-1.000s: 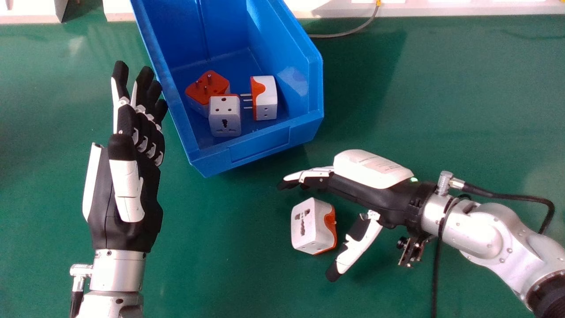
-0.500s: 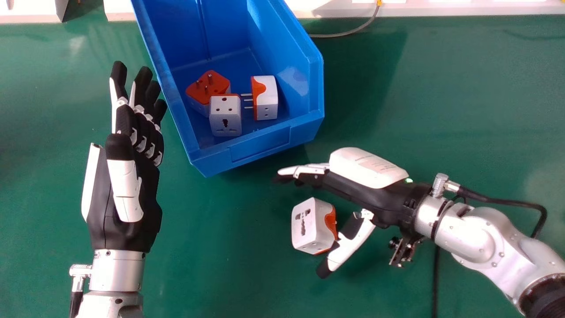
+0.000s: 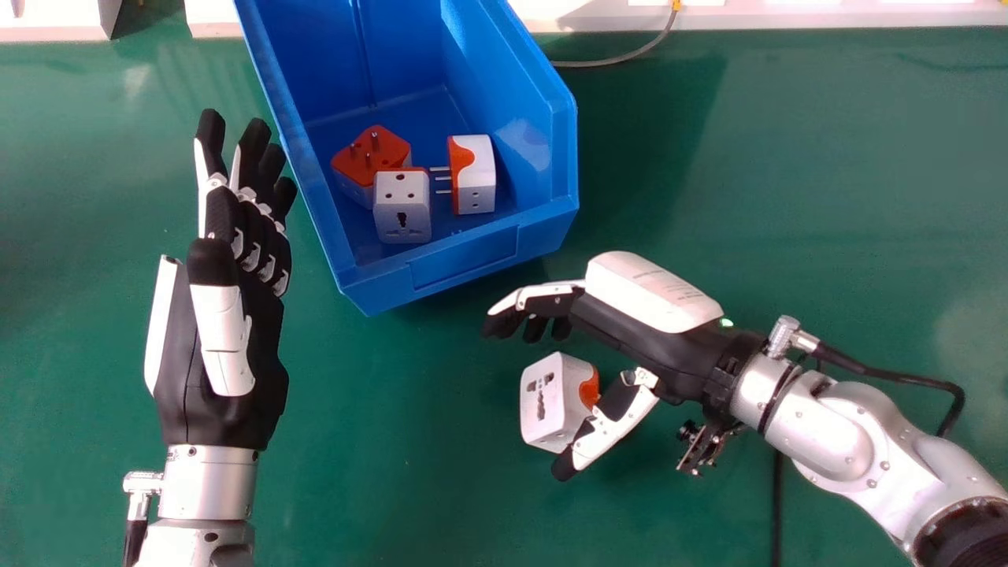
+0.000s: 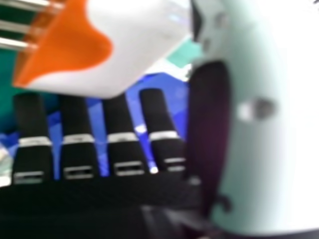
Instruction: Pick all objects and put in blue box
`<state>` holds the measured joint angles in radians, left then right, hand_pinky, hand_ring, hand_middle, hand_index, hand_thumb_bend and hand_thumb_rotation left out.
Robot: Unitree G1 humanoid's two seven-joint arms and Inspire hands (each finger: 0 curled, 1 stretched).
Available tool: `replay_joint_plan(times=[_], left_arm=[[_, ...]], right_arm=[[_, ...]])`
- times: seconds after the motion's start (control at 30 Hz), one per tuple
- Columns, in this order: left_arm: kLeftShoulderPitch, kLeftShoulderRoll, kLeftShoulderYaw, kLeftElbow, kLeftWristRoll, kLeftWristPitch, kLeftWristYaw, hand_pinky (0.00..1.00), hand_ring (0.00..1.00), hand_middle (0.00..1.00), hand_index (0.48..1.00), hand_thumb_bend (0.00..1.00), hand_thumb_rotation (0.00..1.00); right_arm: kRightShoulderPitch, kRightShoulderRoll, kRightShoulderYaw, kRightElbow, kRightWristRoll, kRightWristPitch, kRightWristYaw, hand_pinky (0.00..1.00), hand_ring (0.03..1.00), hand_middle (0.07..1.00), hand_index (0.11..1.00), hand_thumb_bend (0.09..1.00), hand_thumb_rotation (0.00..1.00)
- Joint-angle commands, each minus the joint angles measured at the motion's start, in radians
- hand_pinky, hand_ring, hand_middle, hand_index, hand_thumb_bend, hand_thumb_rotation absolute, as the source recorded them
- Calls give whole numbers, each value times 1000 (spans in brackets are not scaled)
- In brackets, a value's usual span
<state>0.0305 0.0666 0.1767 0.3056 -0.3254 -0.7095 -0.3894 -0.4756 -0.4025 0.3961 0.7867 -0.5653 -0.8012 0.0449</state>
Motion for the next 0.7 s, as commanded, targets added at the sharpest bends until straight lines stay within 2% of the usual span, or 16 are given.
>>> replay_joint_plan(times=[0.0,0.07,0.13,0.2,0.33,0.67], left_arm=[[-13,6,4,-9,-8,-12,-9,1000,1000,1000,1000,889,1000],[-12,6,4,-10,-8,-11,-10,1000,1000,1000,1000,889,1000],[-12,6,5,-10,-9,-11,-12,1000,1000,1000,1000,889,1000],[-12,6,5,-10,-10,-10,-13,1000,1000,1000,1000,889,1000],[-14,6,5,-8,-11,-9,-14,1000,1000,1000,1000,890,1000],[-19,5,3,-4,-13,-8,-17,1000,1000,1000,1000,890,1000]], right_arm=[[-13,1,-9,1,6,-32,-25,486,541,605,605,818,92],[-17,0,-6,4,2,-37,-31,486,541,605,605,818,92],[-21,0,-4,11,-2,-42,-34,446,498,553,571,714,59],[-24,-2,-3,17,0,-47,-30,414,464,517,551,647,38],[-28,-3,-4,22,6,-60,-27,381,427,481,535,588,19],[-33,-8,-10,26,-2,-81,-41,323,363,444,526,546,6]])
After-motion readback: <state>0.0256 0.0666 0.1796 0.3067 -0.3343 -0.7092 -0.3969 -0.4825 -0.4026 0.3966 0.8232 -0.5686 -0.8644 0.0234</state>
